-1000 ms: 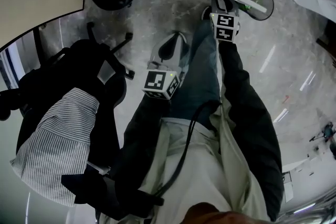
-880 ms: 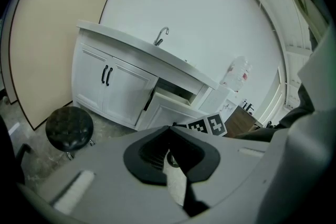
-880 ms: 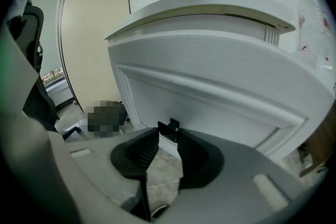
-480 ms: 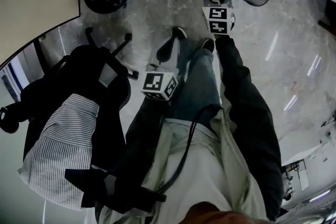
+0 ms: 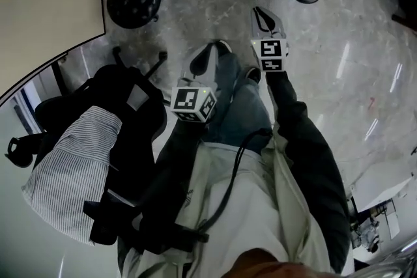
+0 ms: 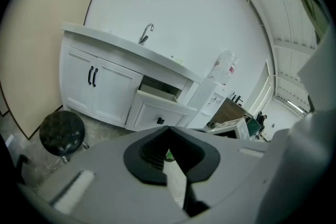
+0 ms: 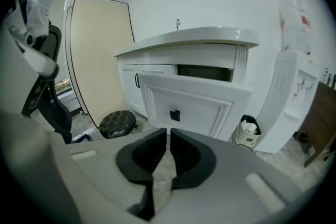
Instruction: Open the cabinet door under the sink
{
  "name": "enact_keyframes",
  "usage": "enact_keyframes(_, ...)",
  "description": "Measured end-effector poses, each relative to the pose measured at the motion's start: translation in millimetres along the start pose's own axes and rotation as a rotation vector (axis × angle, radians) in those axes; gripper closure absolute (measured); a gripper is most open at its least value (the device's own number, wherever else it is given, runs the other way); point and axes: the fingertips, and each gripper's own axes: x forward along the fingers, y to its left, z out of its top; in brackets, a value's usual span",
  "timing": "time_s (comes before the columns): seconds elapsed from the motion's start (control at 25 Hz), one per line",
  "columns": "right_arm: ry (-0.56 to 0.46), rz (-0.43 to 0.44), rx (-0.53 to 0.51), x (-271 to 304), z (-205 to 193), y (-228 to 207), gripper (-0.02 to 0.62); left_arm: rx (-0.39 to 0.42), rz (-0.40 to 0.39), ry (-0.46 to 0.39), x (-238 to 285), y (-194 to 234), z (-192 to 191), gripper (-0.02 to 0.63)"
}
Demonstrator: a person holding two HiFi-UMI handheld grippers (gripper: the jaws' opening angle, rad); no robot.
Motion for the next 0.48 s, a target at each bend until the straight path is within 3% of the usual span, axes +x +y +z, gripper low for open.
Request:
enact_keyframes(0.28,0.005,0.078,0.043,-125,-12,15,0.572,0.055,-0.003,-0.004,-48,-58,5,0.598)
enact_keyframes(0.48,-0.022,0.115,0.088,-185,-12,10,0.572,0.109,0.003,-0.014,-67,-96,7,0.598)
